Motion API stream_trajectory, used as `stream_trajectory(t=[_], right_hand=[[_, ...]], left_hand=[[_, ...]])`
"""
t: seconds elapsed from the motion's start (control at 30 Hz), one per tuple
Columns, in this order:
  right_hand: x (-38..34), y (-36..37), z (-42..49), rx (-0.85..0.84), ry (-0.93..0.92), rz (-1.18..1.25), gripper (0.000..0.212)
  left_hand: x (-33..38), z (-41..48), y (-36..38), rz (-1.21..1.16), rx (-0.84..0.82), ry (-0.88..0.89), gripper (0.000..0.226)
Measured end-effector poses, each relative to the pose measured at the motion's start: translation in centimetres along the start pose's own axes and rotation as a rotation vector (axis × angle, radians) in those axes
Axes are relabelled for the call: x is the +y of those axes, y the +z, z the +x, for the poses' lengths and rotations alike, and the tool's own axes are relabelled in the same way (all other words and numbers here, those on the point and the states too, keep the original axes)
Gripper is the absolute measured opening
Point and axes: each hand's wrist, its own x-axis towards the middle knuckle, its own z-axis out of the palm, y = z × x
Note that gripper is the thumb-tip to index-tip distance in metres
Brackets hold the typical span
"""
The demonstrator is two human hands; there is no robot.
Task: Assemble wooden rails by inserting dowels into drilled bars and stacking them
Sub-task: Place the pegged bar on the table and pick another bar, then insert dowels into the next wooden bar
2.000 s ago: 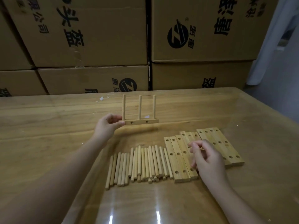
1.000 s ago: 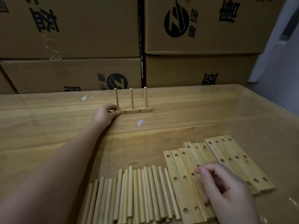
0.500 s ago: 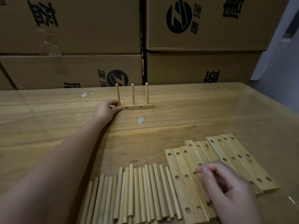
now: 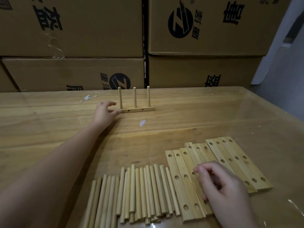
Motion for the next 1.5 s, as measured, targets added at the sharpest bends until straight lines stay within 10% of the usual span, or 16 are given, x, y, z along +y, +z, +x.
stream_trajectory(t=[0.47, 0.67, 0.93, 1.37, 1.5], right_hand=[[-0.8, -0.5, -0.2, -0.044, 0.054, -0.044, 0.013], [0.3, -3.3, 0.6, 0.237, 0.219, -0.27, 0.017], [2.3, -4.6, 1.4, -0.032, 0.595, -0.55, 0.044], [3.4, -4.6, 2.3, 0.362, 0.5, -0.144, 0.037], [1.4, -4.5, 2.4, 0.448, 0.449, 0.365, 0.028]], left_hand=[[5.6, -20.6, -2.6, -0.426, 0.04, 0.053, 0.012], [5.5, -26.6, -1.3, -0.688, 0.234, -0.014, 0.015], [5.2, -29.0, 0.8, -0.551, 0.11, 0.201, 0.024], [5.8, -29.9, 1.6, -0.29, -0.096, 0.485, 0.01], [6.4, -29.7, 1.3, -0.576, -0.164, 0.264, 0.015]])
